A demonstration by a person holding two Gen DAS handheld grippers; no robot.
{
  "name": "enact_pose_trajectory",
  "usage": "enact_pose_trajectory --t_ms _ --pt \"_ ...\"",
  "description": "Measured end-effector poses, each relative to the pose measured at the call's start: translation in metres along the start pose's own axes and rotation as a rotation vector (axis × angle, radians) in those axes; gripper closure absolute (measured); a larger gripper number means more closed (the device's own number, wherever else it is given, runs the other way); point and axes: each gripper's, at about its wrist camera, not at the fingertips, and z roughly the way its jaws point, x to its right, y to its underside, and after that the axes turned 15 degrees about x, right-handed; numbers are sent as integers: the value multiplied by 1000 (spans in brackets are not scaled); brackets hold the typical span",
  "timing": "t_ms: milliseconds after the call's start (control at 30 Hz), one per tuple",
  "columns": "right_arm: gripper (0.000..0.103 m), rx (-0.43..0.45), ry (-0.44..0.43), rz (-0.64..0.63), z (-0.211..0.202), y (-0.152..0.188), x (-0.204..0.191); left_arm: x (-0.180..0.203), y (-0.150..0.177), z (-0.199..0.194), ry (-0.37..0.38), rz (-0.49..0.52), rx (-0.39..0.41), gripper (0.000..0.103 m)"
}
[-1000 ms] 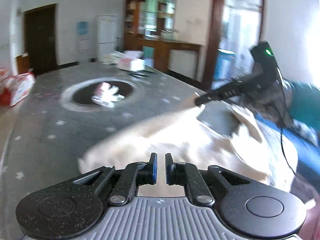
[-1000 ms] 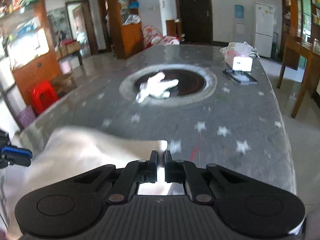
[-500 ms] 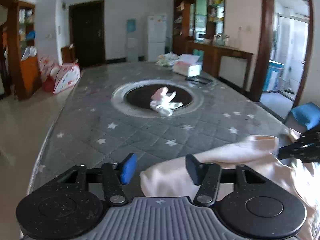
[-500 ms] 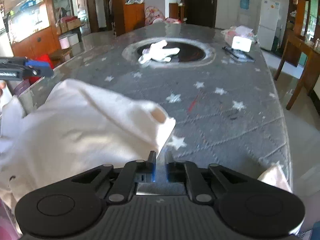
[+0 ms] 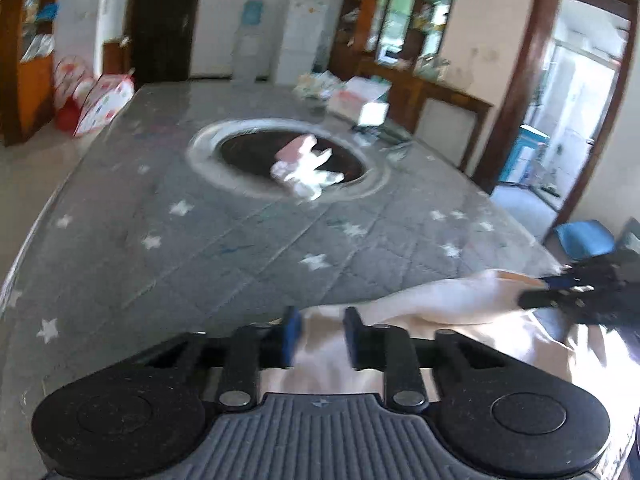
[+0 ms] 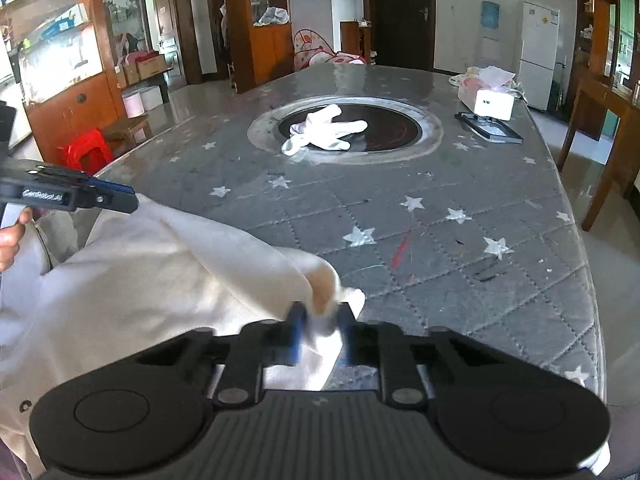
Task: Fold clothes
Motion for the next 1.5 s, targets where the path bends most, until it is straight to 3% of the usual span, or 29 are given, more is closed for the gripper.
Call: enact_pose_trajectory --t_ms 200,300,333,467,533,600,667,767,833,900,967,1000,1133,1233,1367,1500 --pt "93 19 20 -13 -10 1 -1 45 11 -46 184 159 67 90" --pt "93 14 15 -15 -11 2 -2 59 16 -57 203 209 67 86" --pt "91 12 12 -13 -11 2 -2 61 16 -59 194 217 71 85" --pt "87 24 21 -7 -8 -1 -1 40 4 -50 45 160 95 54" --pt "84 24 19 -3 -6 -2 -2 26 0 -39 -32 129 85 51" --pt "78 24 23 -3 -4 -1 -2 14 -1 -27 -86 103 63 34" --pt "76 19 25 2 0 0 -1 4 2 -16 -104 85 41 25" --pt "76 14 22 10 5 1 0 -3 6 -2 -103 59 4 27" --pt "76 6 15 10 10 1 -1 -5 9 6 -79 37 -18 36" --pt "90 0 20 6 13 0 -3 -4 11 10 -60 38 -36 73" --pt "92 12 22 3 12 -1 -4 0 10 9 -48 37 -27 88" --pt "92 25 20 1 8 -3 -5 3 8 3 -38 30 -5 90" --pt "92 80 10 -9 -11 -9 -7 24 3 -30 32 95 101 90" --pt "92 92 4 -35 -27 -8 -8 45 7 -62 134 171 153 90" --pt "92 48 7 -73 -37 5 -9 70 29 -88 274 288 107 83" --pt "89 7 15 -52 -39 19 -5 78 47 -96 312 334 48 75"
